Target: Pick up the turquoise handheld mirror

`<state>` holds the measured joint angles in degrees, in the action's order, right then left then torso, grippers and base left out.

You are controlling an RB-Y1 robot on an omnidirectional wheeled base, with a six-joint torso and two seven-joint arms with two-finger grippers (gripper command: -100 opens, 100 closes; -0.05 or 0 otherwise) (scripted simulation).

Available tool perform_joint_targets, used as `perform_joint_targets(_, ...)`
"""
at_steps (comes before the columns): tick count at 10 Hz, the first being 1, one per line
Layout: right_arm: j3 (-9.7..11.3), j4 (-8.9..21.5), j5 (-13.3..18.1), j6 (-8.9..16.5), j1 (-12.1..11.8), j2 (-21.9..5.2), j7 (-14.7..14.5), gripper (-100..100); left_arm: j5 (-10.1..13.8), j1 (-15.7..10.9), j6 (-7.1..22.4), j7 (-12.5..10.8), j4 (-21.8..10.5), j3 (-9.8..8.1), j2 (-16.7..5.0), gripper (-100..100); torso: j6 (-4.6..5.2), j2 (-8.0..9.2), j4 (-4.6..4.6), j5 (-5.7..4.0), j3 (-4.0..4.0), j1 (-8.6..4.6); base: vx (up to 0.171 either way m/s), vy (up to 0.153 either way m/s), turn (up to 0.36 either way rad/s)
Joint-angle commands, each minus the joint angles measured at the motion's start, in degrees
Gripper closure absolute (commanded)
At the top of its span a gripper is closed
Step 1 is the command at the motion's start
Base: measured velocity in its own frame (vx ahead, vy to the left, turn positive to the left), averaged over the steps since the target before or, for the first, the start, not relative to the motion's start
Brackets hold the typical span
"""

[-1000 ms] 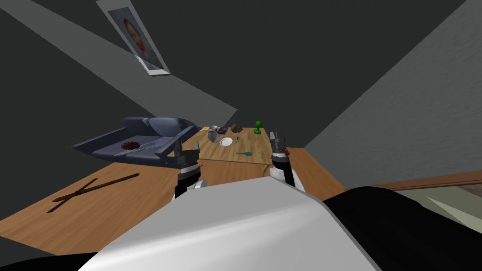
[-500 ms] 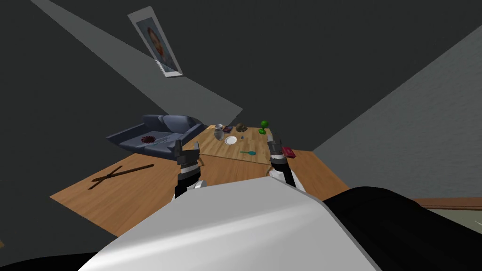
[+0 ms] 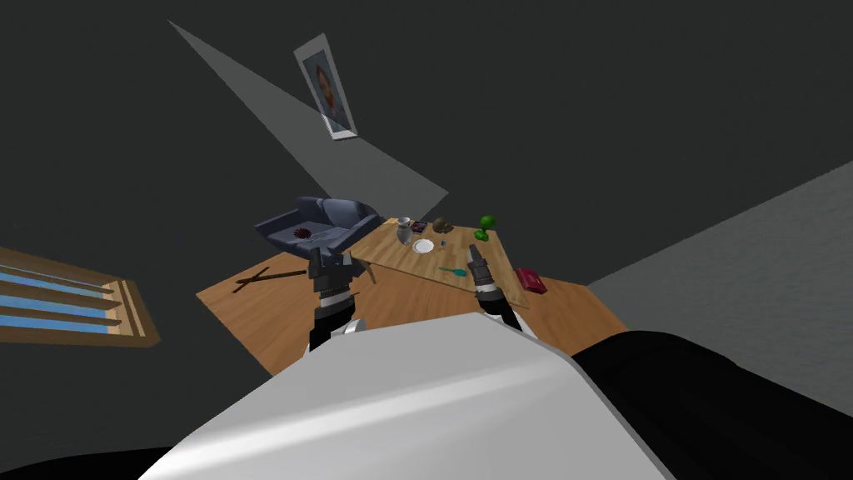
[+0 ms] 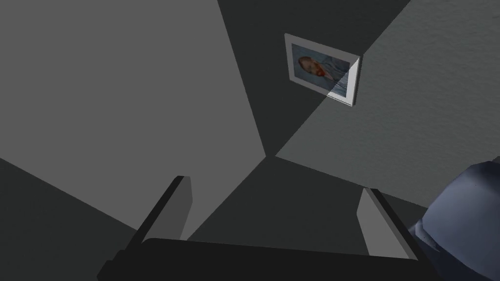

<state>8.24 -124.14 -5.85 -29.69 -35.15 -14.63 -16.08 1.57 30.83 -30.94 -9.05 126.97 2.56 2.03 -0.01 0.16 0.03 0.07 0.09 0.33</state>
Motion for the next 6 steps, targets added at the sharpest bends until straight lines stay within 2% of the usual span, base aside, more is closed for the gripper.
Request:
perform_joint_targets(1, 2.0, 1.6, -1.3, 1.4, -1.8, -2.6, -2.8, -100, 0.0, 0.0, 0.0, 0.0, 0.0, 0.0, 0.0, 0, 0.0, 0.0, 0.0, 0.0, 0.0, 0.0, -0.026, 0.103, 0.345)
perform_joint_targets(3, 4.5, 4.1, -2.4, 3.2, -5.0, -5.7, -5.9, -100, 0.0, 0.0, 0.0, 0.0, 0.0, 0.0, 0.0, 0, -0.01, -0.07, -0.01, 0.01, -0.03, 0.01, 0.006, 0.095, 0.423)
perform_joint_targets(4, 4.5, 4.1, -2.4, 3.2, -5.0, -6.1, -5.9, -100, 0.0, 0.0, 0.0, 0.0, 0.0, 0.0, 0.0, 0, 0.0, -0.11, -0.02, 0.0, -0.06, -0.03, 0.019, 0.049, 0.109)
perform_joint_targets(6, 6.9, 6.9, -3.1, 5.3, -8.5, -9.6, -8.8, -100, 0.0, 0.0, 0.0, 0.0, 0.0, -0.01, 0.0, 0, 0.02, -0.09, -0.02, -0.03, -0.05, -0.19, 0.015, 0.06, 0.311)
